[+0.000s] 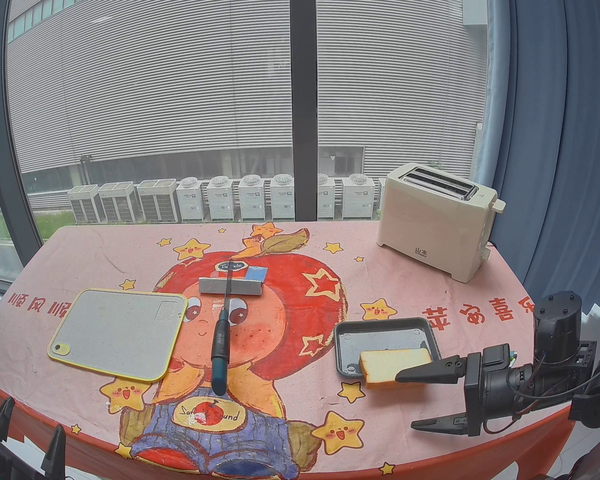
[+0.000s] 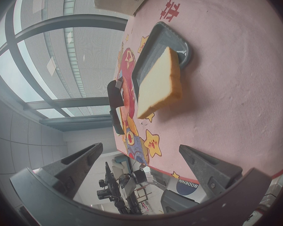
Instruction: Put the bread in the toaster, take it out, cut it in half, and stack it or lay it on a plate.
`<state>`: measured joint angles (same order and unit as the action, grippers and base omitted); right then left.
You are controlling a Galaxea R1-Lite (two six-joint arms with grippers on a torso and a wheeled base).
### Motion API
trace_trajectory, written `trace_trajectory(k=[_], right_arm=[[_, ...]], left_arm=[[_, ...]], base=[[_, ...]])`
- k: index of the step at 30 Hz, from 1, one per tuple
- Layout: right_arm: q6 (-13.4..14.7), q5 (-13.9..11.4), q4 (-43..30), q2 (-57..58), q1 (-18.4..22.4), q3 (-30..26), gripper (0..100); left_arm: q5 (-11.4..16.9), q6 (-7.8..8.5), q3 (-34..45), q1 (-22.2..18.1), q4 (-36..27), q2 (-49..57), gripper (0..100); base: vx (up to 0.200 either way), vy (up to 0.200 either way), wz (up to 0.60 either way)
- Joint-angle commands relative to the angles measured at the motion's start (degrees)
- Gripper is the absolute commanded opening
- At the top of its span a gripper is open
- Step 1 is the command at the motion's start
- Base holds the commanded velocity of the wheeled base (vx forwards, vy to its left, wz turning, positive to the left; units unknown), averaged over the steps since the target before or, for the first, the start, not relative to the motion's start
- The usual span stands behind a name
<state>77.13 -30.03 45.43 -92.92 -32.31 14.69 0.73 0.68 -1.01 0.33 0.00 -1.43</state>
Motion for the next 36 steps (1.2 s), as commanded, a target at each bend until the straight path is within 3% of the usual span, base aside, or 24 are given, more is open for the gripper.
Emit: trace_trajectory(k=[1,20,27,36], right_arm=[[0.1,0.0,0.0,-1.3,1.7,0.9,100],[0.3,-0.1,0.0,-3.8,5.4,3.1,100],[0.2,-0.1,0.1,-5.4,8.7,4.4,100],[0.4,0.8,6.2,-8.2,8.9,3.4,100]], left_arm=[[0.0,0.02,0.9,0.0,0.0,0.0,100],[0.0,0.02,0.9,0.0,0.0,0.0,100],[0.0,0.02,0.9,0.0,0.0,0.0,100],[0.0,0.02,0.9,0.0,0.0,0.0,100]], base=[[0.0,0.0,0.0],[0.0,0.0,0.0],[0.0,0.0,0.0],[0.0,0.0,0.0]])
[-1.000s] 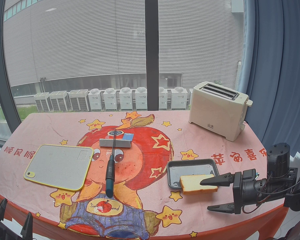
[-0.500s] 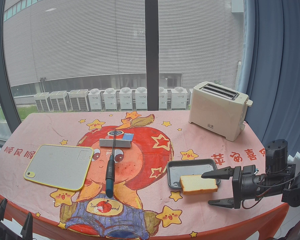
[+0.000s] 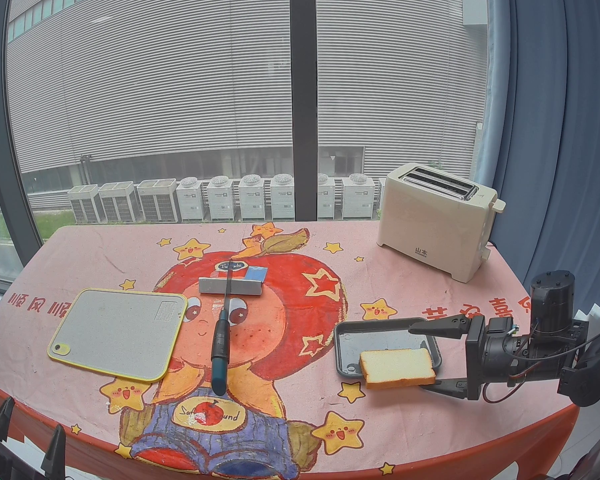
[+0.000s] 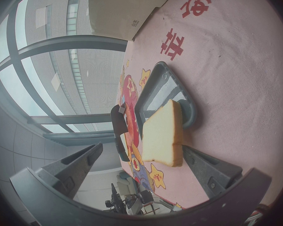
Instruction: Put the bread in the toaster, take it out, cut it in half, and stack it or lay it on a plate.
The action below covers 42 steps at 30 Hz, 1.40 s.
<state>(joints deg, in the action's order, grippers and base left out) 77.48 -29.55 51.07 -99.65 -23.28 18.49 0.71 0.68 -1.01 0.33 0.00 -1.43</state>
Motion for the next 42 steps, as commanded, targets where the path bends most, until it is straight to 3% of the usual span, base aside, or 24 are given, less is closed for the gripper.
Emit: trace_trajectory(k=[1,20,21,42], right_arm=[[0.0,0.4,0.5,-1.6,-0.2,-0.4,100],[0.0,0.4,0.4,-2.7,-0.4,-0.5,100],[0.0,0.4,0.4,-2.7,-0.4,-0.4,0],[-0.1,1.2,0.6,-3.7,-0.4,-0.7,0]], left_arm=[[0.0,0.02,0.9,0.0,0.0,0.0,100],[0.0,0.02,0.9,0.0,0.0,0.0,100],[0.0,0.02,0.9,0.0,0.0,0.0,100],[0.0,0.02,0.9,0.0,0.0,0.0,100]], base=[[0.0,0.0,0.0],[0.0,0.0,0.0],[0.0,0.0,0.0],[0.0,0.0,0.0]])
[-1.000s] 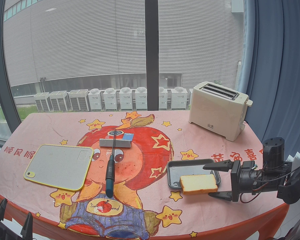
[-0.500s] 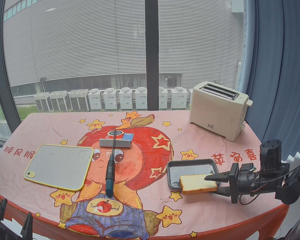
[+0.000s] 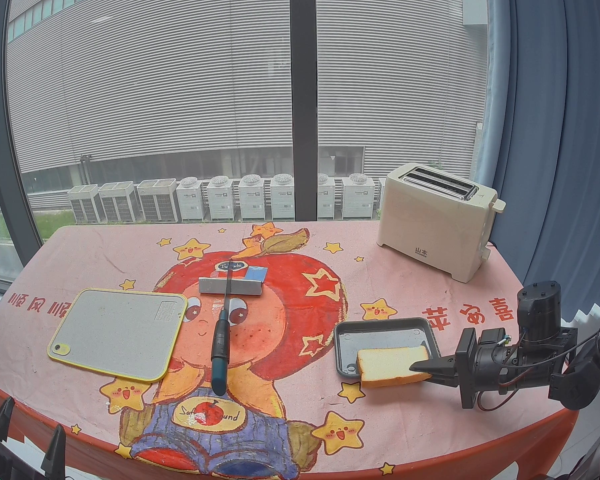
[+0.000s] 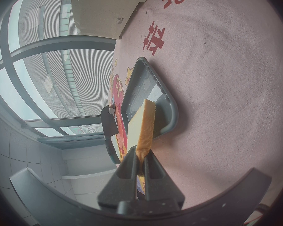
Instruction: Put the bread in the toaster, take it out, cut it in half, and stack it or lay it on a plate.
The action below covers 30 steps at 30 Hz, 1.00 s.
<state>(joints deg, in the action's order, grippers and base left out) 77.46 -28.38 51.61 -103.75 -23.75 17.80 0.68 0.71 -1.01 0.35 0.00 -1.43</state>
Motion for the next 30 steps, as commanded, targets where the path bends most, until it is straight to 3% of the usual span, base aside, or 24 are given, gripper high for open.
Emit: trace_trajectory(k=[1,22,30], right_arm=[[0.0,0.0,0.1,0.5,0.1,0.0,0],[-0.4,0.1,13.1,2.2,-0.1,-5.6,0],[-0.4,0.1,13.2,4.2,-0.2,-5.8,0]], left_arm=[[0.0,0.0,0.9,0.0,0.0,0.0,100],[0.0,0.0,0.9,0.0,0.0,0.0,100],[0.0,0.0,0.9,0.0,0.0,0.0,100]], base=[[0.0,0.0,0.0],[0.0,0.0,0.0],[0.0,0.0,0.0]])
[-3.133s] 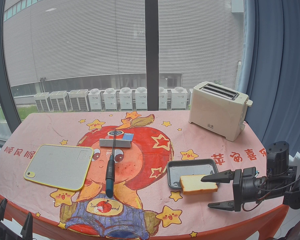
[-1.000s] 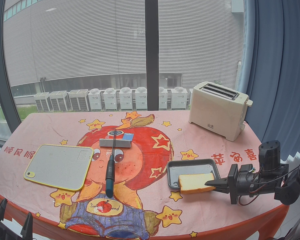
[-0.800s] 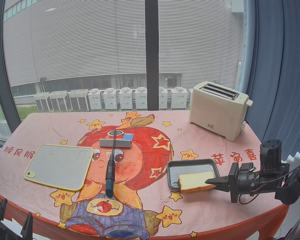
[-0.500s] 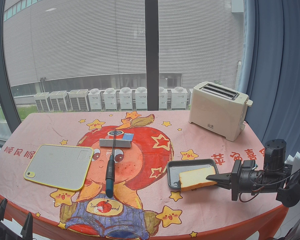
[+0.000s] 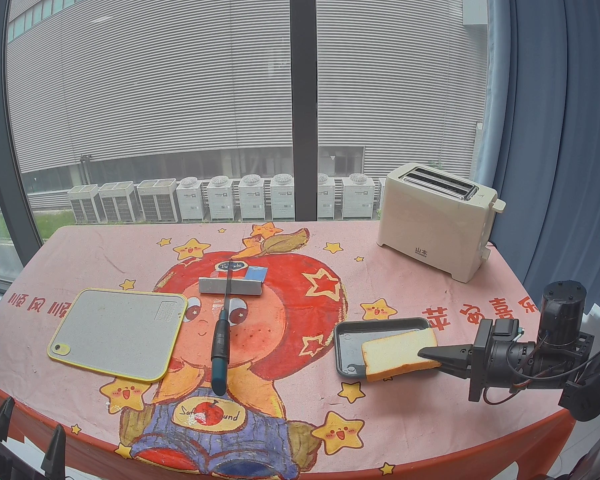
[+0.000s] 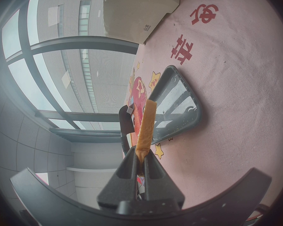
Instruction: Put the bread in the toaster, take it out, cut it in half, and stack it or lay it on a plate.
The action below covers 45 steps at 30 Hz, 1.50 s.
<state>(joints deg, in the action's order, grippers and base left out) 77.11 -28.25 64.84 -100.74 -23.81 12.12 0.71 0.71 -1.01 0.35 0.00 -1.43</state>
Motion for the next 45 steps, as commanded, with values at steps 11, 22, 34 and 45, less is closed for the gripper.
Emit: trace_trajectory(k=[11,22,34,45], right_arm=[[-0.1,-0.1,0.0,2.8,-0.4,-0.4,0],[-0.1,-0.1,0.0,4.5,-1.2,-0.9,0],[-0.2,-0.1,0.0,5.7,-1.7,-1.4,0],[-0.2,-0.1,0.0,6.0,-1.7,-1.7,0]], left_arm=[[0.0,0.0,0.9,0.0,0.0,0.0,100],[0.1,0.0,0.9,0.0,0.0,0.0,100],[0.0,0.0,0.9,0.0,0.0,0.0,100],[0.0,0.0,0.9,0.0,0.0,0.0,100]], base=[[0.0,0.0,0.0],[0.0,0.0,0.0],[0.0,0.0,0.0],[0.0,0.0,0.0]])
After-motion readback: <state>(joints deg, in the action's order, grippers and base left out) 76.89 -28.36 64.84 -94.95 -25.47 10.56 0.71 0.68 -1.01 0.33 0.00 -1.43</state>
